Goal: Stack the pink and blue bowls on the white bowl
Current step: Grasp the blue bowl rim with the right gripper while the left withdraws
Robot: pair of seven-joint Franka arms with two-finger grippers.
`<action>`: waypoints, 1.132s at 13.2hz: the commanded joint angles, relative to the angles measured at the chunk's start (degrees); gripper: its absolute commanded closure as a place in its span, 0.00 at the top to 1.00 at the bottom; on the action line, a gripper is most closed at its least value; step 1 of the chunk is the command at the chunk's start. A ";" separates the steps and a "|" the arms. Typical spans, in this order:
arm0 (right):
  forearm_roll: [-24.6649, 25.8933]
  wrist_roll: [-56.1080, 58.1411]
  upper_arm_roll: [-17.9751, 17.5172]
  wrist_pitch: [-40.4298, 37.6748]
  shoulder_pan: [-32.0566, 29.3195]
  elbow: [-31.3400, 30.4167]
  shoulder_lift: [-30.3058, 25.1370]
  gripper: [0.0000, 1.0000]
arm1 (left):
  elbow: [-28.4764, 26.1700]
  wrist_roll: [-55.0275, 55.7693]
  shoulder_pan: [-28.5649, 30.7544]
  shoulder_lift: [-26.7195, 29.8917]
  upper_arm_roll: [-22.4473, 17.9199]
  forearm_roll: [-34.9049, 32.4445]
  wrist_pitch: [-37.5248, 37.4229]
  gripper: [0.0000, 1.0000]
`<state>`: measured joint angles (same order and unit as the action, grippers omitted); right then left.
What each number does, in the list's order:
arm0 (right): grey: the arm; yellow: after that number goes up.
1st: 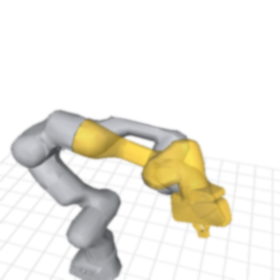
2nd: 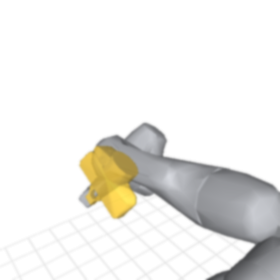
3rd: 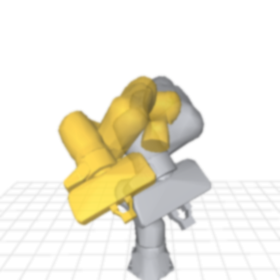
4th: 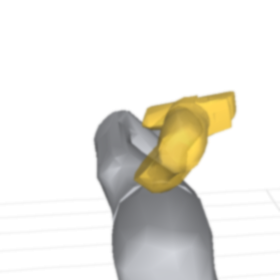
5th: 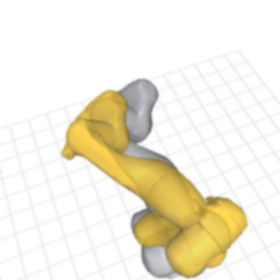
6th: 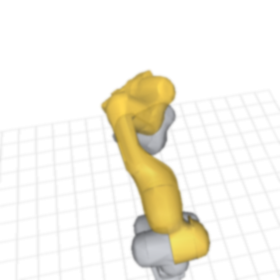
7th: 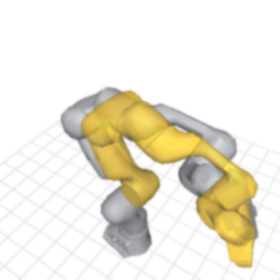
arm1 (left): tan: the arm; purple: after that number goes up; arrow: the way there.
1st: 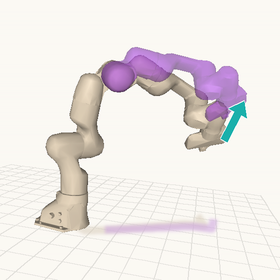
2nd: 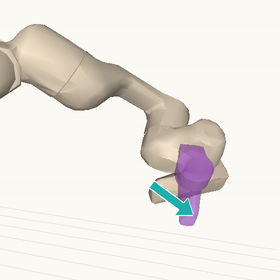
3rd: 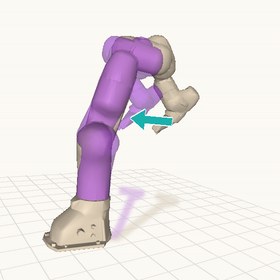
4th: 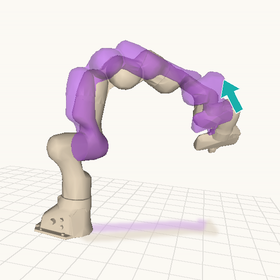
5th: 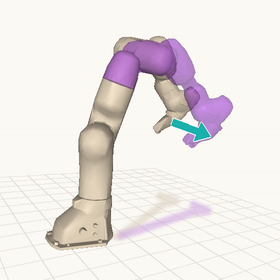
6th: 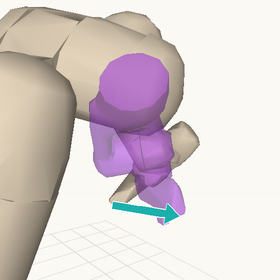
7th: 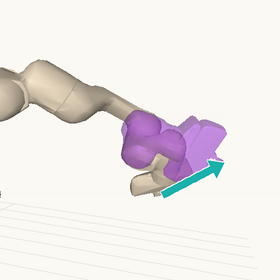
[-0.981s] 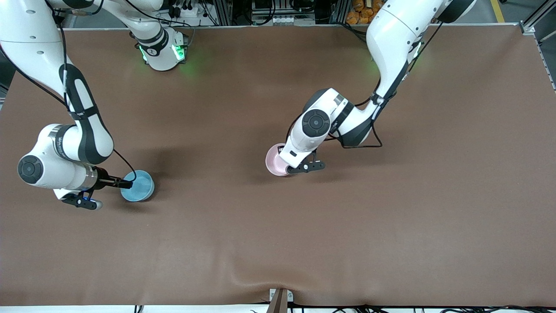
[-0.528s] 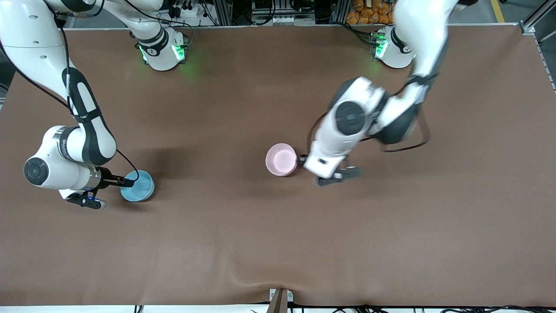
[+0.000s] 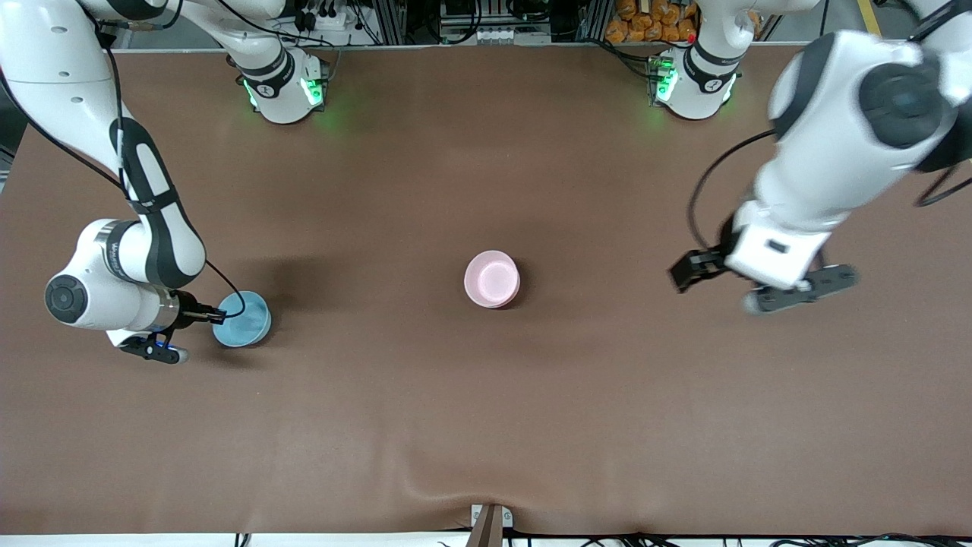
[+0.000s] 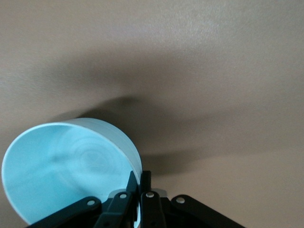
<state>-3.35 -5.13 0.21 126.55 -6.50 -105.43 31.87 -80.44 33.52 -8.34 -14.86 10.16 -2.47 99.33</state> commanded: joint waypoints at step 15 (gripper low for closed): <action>-14.28 -23.23 -0.48 -12.74 15.27 -0.21 -17.81 0.00 | -2.62 -13.74 6.93 7.30 0.65 -0.43 -6.61 1.00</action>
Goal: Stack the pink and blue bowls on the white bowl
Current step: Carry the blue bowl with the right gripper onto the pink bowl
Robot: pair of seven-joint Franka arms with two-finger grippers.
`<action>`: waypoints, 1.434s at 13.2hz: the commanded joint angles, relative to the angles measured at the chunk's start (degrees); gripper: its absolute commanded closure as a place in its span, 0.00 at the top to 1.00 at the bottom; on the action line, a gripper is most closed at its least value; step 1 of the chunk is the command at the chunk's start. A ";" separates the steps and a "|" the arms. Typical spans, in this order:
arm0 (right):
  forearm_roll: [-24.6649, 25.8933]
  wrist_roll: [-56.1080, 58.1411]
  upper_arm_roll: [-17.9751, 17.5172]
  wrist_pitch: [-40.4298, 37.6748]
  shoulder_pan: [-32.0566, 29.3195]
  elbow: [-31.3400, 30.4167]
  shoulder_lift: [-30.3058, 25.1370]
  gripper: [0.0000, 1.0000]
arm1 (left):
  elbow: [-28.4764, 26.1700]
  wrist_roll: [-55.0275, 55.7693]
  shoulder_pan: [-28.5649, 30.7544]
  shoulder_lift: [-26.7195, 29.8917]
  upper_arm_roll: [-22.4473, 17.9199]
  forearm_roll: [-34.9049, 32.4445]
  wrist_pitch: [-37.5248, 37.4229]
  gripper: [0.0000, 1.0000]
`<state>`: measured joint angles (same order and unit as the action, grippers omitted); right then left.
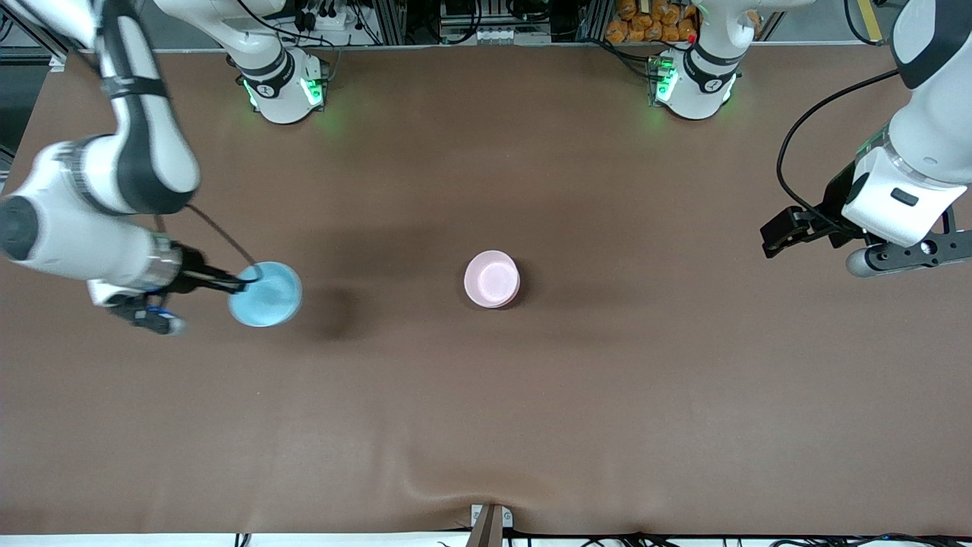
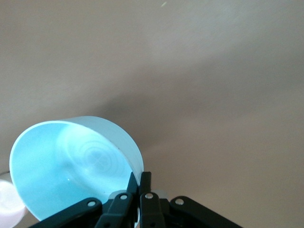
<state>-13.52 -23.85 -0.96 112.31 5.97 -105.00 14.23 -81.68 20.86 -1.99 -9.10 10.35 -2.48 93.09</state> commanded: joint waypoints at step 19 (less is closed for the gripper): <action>-19.70 -30.12 0.70 21.73 29.79 -1.00 10.90 0.00 | -3.22 -5.22 4.45 4.53 0.90 0.89 -0.90 1.00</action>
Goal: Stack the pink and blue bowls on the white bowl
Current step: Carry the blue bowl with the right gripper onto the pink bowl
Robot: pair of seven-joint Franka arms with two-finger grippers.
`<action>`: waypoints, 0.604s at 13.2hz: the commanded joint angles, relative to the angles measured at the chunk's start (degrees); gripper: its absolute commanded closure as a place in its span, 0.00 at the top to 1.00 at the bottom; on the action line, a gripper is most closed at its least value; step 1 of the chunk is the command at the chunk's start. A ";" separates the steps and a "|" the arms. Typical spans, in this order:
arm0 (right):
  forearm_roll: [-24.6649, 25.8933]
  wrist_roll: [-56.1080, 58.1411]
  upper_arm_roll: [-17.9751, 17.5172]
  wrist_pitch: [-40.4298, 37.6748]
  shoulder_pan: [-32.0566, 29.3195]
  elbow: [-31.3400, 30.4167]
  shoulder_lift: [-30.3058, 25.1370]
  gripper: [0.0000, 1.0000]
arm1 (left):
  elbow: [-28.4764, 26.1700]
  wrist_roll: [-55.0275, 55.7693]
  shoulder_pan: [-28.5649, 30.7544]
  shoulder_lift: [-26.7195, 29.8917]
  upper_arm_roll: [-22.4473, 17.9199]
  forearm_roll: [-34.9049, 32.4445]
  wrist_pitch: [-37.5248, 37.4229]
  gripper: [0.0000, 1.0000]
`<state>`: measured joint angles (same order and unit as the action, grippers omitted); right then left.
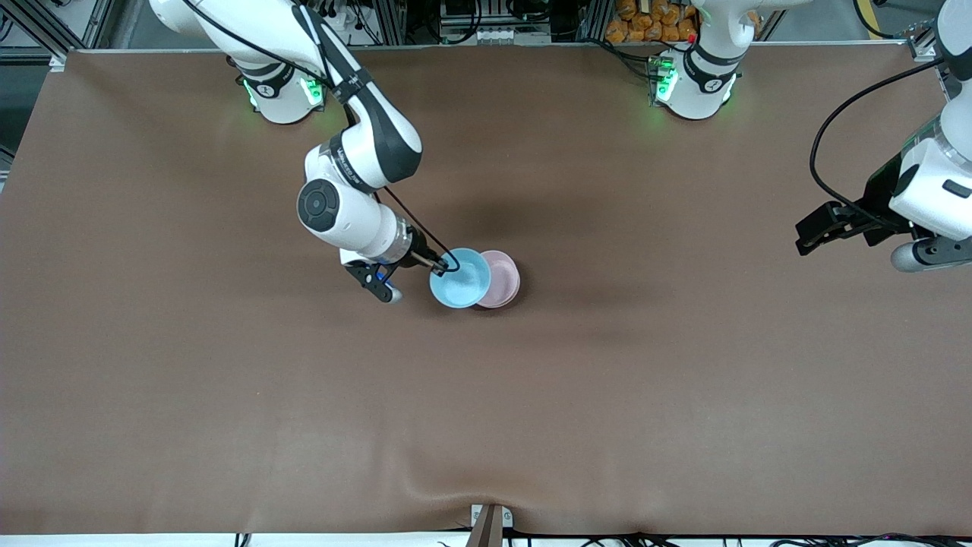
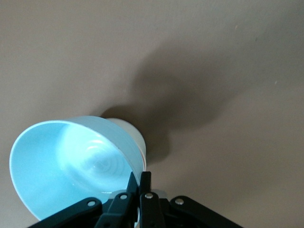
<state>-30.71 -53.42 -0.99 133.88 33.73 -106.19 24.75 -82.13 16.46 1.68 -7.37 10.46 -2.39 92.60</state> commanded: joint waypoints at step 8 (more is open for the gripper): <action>-5.59 -2.65 0.72 9.11 6.35 0.37 4.52 0.00 | -7.34 -1.08 1.57 5.87 0.70 0.98 0.56 1.00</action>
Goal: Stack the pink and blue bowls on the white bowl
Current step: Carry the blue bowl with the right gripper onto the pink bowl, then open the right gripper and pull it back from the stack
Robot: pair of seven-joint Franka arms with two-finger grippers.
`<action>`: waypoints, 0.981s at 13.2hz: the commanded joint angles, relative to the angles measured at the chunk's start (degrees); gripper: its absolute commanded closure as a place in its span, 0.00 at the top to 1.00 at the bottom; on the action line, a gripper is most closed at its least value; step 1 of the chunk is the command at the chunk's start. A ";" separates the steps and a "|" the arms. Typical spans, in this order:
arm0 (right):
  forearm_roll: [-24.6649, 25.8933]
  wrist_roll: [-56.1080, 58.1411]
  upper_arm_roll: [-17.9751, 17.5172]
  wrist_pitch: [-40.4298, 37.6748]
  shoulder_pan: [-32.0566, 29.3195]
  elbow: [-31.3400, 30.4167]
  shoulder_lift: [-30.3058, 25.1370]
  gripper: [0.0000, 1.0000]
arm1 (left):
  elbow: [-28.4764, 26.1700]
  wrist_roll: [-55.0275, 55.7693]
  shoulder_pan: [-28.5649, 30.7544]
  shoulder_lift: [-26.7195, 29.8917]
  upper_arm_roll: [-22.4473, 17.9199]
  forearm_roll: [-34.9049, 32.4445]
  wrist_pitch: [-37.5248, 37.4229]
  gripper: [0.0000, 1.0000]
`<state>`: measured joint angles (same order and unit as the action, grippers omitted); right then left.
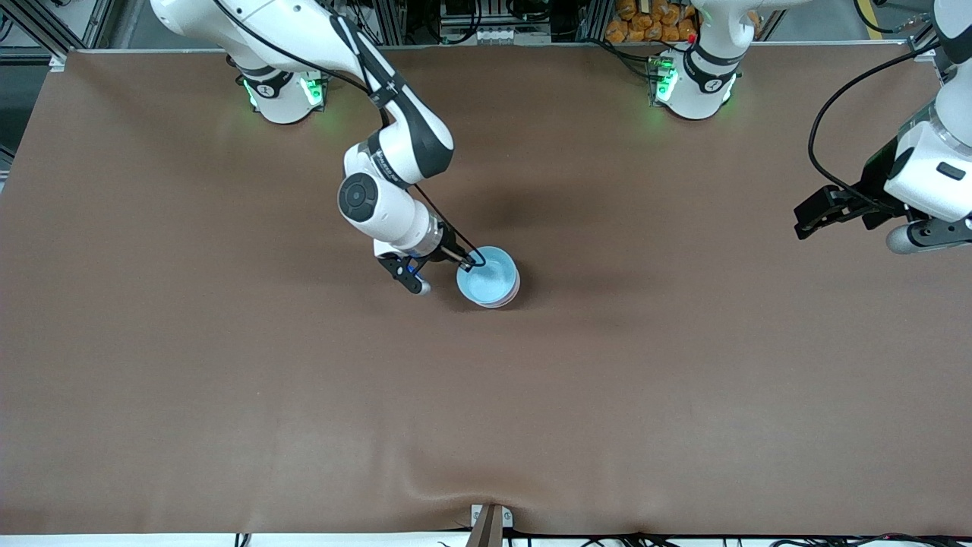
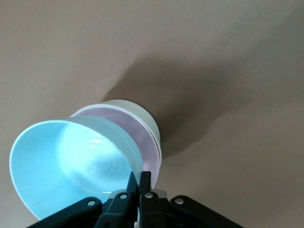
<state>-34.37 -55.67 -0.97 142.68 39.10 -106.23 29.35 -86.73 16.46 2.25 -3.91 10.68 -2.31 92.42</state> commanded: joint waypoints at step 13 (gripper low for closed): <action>-1.05 -4.71 1.50 1.99 1.69 0.94 0.28 1.00 | -3.18 -1.08 1.00 2.32 0.39 0.90 2.32 1.00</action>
<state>-34.84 -59.19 -0.31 145.03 40.43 -105.57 31.14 -88.25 16.46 2.47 -3.25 10.68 -2.31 93.63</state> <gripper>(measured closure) 0.511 0.000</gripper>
